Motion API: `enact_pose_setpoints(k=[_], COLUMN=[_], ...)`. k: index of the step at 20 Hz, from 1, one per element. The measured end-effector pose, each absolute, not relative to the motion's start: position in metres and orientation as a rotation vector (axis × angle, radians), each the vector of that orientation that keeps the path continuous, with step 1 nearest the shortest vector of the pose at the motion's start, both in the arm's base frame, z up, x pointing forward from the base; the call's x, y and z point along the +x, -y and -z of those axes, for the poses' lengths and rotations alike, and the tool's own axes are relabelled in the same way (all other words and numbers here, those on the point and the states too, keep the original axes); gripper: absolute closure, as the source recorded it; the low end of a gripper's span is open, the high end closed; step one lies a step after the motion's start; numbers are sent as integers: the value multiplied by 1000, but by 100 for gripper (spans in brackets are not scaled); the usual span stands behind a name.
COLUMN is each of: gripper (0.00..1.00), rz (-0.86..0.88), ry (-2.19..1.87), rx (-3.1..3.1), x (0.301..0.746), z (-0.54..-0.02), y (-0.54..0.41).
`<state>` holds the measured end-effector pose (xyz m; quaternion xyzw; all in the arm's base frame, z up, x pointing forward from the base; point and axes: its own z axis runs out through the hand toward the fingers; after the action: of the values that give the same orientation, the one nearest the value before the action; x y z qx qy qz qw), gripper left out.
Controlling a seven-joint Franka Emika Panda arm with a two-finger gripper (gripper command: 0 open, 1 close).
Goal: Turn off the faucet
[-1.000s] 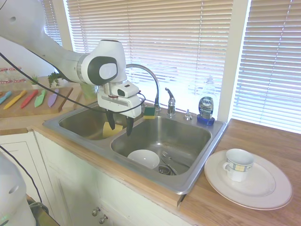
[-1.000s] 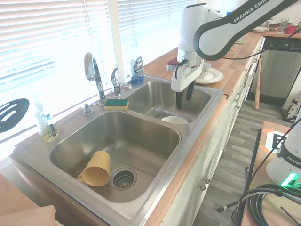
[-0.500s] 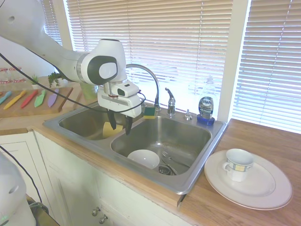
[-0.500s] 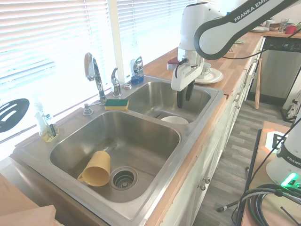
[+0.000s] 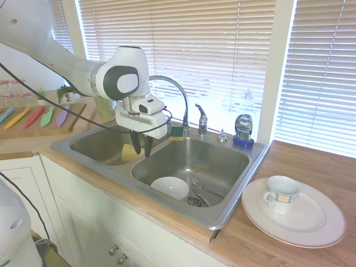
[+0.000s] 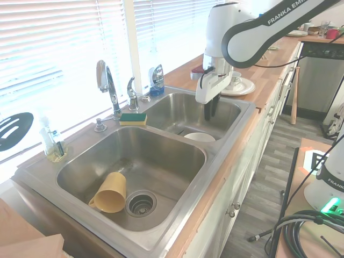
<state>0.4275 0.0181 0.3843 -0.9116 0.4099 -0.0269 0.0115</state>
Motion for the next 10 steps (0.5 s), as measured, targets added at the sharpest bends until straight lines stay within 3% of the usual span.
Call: enact_pose_setpoints(k=[4, 10], gripper=[100, 100], rz=[146, 226], ry=[-1264, -1267], rx=[-2825, -2772], x=[450, 528], z=[-405, -438], y=[-24, -31])
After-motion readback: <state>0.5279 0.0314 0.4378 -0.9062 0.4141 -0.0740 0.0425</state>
